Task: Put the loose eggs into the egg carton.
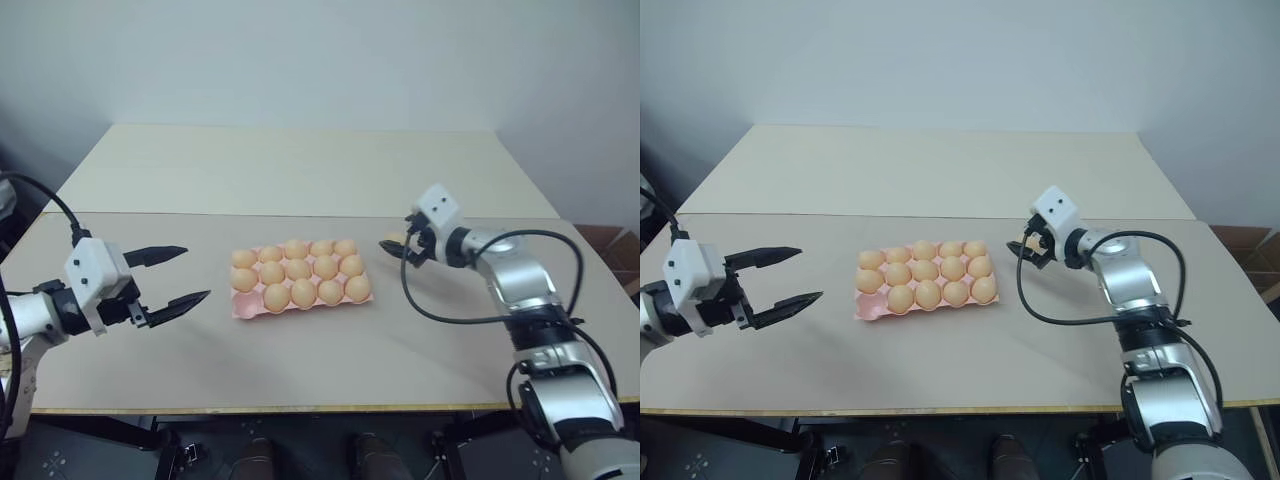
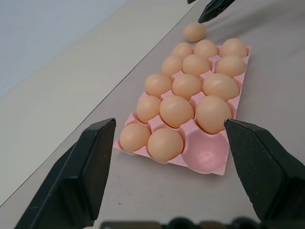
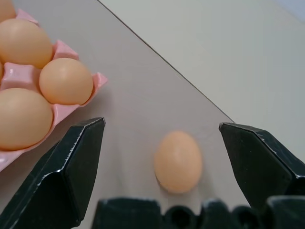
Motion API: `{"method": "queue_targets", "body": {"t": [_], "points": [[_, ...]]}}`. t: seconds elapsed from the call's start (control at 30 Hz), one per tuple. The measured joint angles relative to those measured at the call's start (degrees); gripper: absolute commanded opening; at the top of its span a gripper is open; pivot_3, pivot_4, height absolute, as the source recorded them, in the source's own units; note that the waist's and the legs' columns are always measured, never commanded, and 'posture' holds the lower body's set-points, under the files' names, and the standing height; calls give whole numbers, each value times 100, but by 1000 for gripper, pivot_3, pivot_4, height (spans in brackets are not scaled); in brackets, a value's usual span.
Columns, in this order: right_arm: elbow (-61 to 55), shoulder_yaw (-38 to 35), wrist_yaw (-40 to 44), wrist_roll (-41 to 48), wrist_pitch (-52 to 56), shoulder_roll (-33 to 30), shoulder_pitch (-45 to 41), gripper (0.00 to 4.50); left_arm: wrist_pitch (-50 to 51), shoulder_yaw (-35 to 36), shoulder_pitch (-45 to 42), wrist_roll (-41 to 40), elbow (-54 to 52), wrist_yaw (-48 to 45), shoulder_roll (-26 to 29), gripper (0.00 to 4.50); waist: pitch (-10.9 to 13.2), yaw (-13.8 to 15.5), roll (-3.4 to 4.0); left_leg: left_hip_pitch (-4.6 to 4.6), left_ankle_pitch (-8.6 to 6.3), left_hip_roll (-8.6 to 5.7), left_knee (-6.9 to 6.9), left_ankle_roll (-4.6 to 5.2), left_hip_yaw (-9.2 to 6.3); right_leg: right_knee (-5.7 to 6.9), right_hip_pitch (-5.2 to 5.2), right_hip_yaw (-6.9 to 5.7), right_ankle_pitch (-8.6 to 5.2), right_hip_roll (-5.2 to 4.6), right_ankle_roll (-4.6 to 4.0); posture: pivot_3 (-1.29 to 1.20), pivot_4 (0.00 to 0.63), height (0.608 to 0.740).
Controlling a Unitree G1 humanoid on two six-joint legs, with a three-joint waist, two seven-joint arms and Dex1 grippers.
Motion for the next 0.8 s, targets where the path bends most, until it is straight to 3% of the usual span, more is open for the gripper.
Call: {"method": "queue_targets", "body": {"t": [0.3, 0.53, 0.8], "points": [[2248, 63, -298, -427, -1118, 501, -853, 4437, 9, -19, 23, 2, -44, 14, -1, 3925, 1, -24, 1, 0, 0, 1, -1, 0, 0, 2, 0, 0, 2, 1, 1, 0, 150, 740], [3337, 68, -480, -731, -1344, 669, -1303, 4437, 7, -31, 48, 7, -82, 44, -29, 3925, 1, -107, 1, 0, 0, 1, -1, 0, -1, 4, 1, 1, 4, 1, 1, 0, 150, 740], [3693, 50, -407, -854, -1383, 699, -1360, 1915, 4, -48, 60, 25, -84, 60, -39, 3925, 1, -154, 2, 1, 0, 2, -3, 0, -2, 4, 0, 1, 4, 2, 1, 0, 150, 740]]}}
